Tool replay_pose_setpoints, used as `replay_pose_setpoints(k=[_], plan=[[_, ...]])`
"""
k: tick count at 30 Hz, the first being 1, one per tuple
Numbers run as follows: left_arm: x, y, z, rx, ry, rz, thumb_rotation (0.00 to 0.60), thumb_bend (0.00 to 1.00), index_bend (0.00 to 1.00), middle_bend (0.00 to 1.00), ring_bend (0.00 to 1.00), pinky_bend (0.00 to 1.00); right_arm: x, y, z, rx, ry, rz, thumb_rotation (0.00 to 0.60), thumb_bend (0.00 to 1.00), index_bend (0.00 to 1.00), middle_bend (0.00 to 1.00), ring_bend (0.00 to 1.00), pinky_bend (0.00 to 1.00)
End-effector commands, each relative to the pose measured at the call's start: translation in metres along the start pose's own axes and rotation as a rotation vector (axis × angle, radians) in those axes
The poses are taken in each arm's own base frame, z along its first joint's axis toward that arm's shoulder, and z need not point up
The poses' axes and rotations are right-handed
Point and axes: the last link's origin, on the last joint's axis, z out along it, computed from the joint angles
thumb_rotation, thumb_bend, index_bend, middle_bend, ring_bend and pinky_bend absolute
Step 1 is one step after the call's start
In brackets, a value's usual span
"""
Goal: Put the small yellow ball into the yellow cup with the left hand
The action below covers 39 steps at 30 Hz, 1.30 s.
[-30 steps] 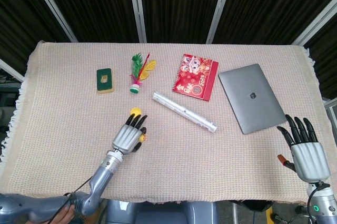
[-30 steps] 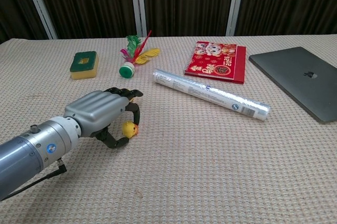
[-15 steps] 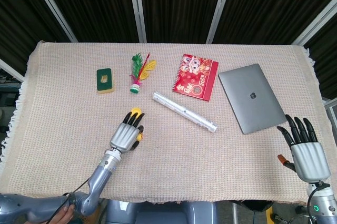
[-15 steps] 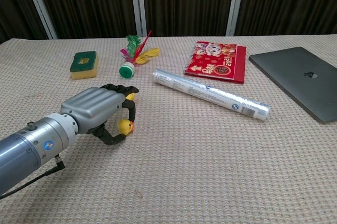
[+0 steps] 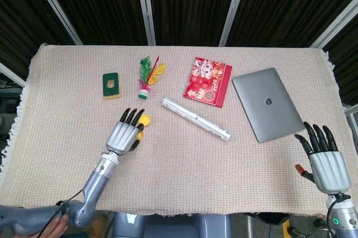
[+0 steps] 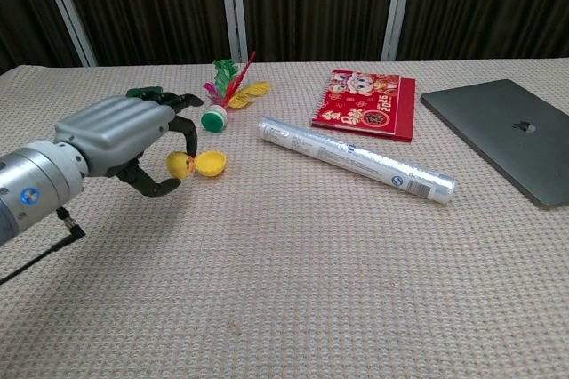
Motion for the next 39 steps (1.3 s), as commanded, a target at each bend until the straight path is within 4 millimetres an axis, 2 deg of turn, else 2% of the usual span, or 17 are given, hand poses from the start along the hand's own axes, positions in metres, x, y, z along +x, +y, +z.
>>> replay_pose_setpoints(k=[1,8,22,31,39], plan=[[0.011,-0.017,-0.004,0.03,0.017,0.009,0.6,0.38,0.47,0.0,0.0,0.0,0.0,0.0,0.0,0.001,0.0,-0.001,0.6,0.0,0.22,0.0,0.0,0.0],[0.011,-0.041,-0.005,0.079,0.024,0.0,0.6,0.38,0.47,0.0,0.0,0.0,-0.001,0.0,-0.001,0.0,-0.005,0.003,0.6,0.0,0.22,0.0,0.0,0.0],[-0.004,-0.066,0.003,0.14,0.016,-0.019,0.6,0.38,0.47,0.0,0.0,0.0,-0.001,-0.001,-0.001,0.004,-0.011,0.011,0.6,0.0,0.22,0.0,0.0,0.0],[-0.012,-0.068,0.012,0.142,0.012,-0.027,0.6,0.38,0.47,0.0,0.0,0.0,-0.002,-0.001,-0.001,0.006,-0.015,0.021,0.6,0.0,0.22,0.0,0.0,0.0],[-0.019,-0.062,0.021,0.126,0.004,-0.03,0.6,0.39,0.48,0.0,0.0,0.0,-0.003,-0.001,0.0,0.005,-0.024,0.034,0.6,0.0,0.22,0.0,0.0,0.0]])
